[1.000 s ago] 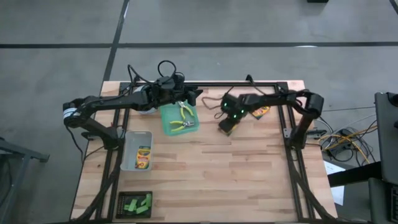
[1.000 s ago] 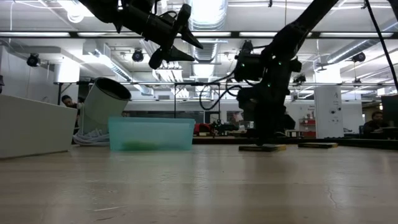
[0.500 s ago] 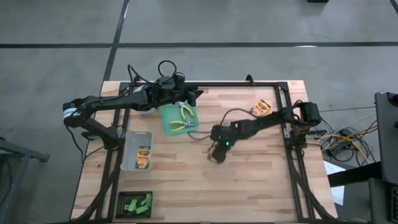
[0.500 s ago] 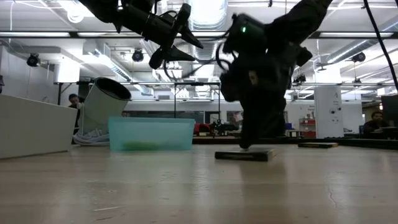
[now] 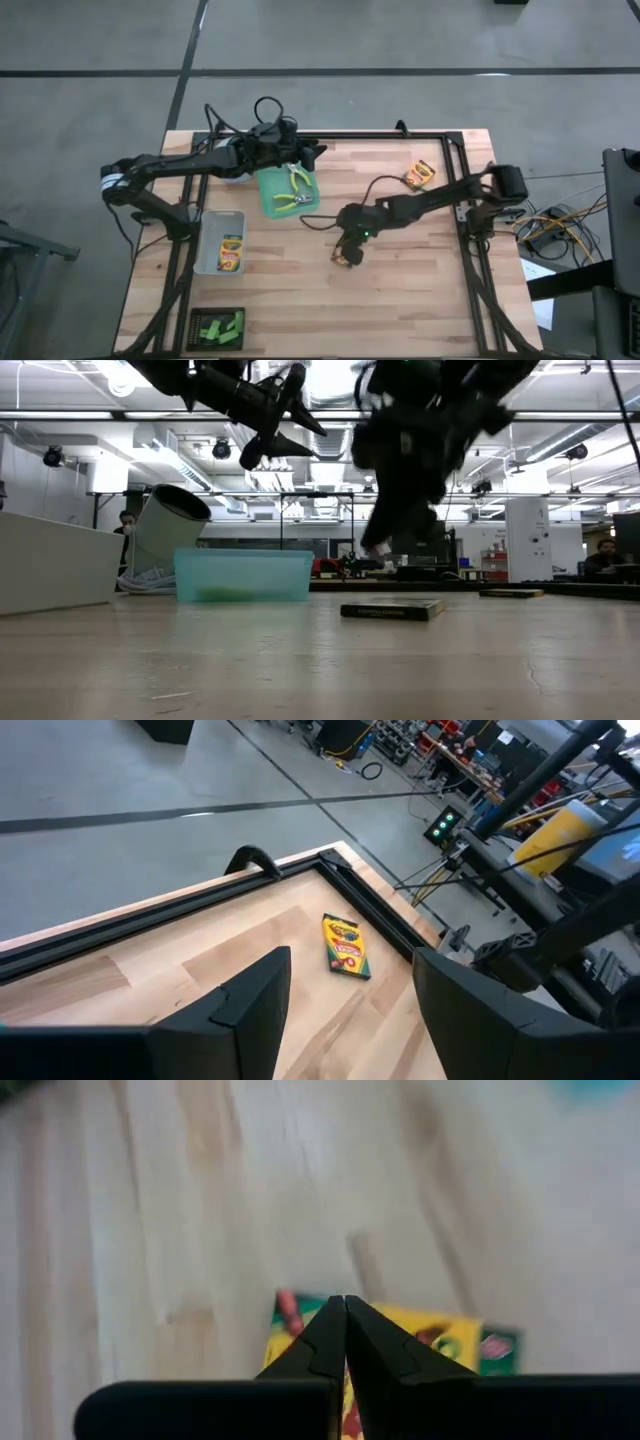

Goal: Pick & Place School Supplies
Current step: Put the yellow crayon box into the gray bin

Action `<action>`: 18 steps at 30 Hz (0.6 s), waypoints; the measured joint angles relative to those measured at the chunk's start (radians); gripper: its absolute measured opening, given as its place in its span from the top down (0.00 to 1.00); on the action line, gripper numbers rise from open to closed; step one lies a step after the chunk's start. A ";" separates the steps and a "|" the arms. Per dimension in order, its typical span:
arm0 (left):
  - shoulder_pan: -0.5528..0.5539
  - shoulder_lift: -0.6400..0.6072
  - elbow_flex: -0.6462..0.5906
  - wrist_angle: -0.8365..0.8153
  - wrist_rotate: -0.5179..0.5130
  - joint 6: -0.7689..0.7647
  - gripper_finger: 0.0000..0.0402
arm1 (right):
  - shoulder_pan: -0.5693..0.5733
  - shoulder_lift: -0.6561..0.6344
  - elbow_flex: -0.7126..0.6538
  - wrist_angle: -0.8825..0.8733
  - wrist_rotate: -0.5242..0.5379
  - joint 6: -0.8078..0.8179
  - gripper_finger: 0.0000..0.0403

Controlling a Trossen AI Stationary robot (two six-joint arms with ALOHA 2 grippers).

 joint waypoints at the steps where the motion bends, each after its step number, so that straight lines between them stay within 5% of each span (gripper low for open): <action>1: 0.000 -0.004 0.000 0.001 0.004 0.000 0.46 | 0.000 -0.029 0.000 -0.001 0.026 -0.018 0.98; 12: -0.071 -0.022 0.000 -0.210 0.119 -0.192 0.46 | 0.088 -0.477 -0.150 0.001 0.514 -0.222 0.98; 18: -0.194 -0.021 0.000 -0.296 0.111 -0.345 0.46 | 0.132 -0.649 -0.324 0.121 0.545 -0.224 0.98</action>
